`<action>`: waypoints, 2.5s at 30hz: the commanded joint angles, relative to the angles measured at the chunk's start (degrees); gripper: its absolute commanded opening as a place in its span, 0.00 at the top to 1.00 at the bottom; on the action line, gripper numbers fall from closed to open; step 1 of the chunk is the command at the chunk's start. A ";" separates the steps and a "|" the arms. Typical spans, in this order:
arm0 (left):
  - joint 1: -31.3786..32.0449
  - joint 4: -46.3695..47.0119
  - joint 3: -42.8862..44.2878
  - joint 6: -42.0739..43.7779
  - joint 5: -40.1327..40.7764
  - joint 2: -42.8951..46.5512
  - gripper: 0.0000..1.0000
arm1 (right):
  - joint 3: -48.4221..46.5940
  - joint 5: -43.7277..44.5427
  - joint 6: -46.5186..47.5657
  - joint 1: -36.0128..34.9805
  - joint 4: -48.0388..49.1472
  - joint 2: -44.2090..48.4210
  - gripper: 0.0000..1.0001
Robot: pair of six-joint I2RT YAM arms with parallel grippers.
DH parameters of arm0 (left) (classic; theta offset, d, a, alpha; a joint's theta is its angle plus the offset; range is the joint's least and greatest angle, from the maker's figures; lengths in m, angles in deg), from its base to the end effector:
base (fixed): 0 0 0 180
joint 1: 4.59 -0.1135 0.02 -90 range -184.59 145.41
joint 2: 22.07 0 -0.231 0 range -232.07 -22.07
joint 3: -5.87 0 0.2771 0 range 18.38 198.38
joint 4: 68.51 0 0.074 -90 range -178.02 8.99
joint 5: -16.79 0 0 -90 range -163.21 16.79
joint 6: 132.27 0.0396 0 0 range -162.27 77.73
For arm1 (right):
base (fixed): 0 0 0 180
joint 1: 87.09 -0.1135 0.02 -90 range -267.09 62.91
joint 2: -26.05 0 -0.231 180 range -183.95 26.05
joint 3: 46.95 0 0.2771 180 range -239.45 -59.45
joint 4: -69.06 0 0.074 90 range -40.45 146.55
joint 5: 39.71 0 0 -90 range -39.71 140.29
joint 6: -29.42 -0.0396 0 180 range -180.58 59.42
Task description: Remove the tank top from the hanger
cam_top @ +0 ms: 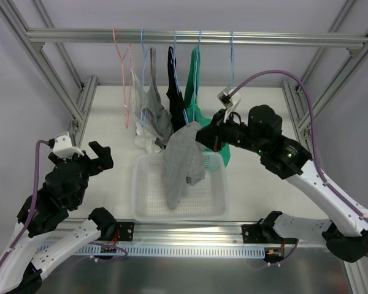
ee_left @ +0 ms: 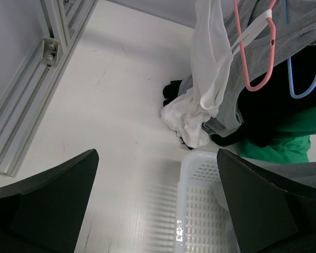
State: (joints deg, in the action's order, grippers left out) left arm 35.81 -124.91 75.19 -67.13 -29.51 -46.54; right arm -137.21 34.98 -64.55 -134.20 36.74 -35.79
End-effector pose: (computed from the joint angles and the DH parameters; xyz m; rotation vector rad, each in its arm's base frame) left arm 0.0990 -0.0484 0.3841 -0.3090 1.6909 -0.1674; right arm 0.1738 0.2025 0.4414 -0.8240 1.5034 0.8914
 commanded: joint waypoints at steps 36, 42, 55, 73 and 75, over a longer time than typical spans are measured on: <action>-25.28 2.68 -2.41 -0.19 -10.49 -6.82 0.01 | 24.06 23.04 -1.50 -12.39 8.67 -0.05 0.36; -25.55 2.85 -2.85 0.60 -8.02 -6.55 0.01 | 19.33 33.31 3.69 -12.13 -4.16 8.40 0.21; -25.90 2.94 -5.22 4.55 -23.39 -4.81 0.01 | 13.68 24.47 11.79 28.01 -23.51 17.38 0.01; -26.95 3.21 -10.50 5.44 -22.52 -2.34 0.01 | 19.57 38.17 11.53 31.73 -23.00 23.96 0.01; -26.95 3.21 -10.67 5.18 -21.73 -1.72 0.01 | 20.19 36.32 10.30 31.73 -22.38 23.26 0.01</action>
State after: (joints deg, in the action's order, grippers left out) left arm 9.54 -123.25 65.12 -62.23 -51.72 -49.38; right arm -117.84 71.83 -53.75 -102.79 11.76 -12.10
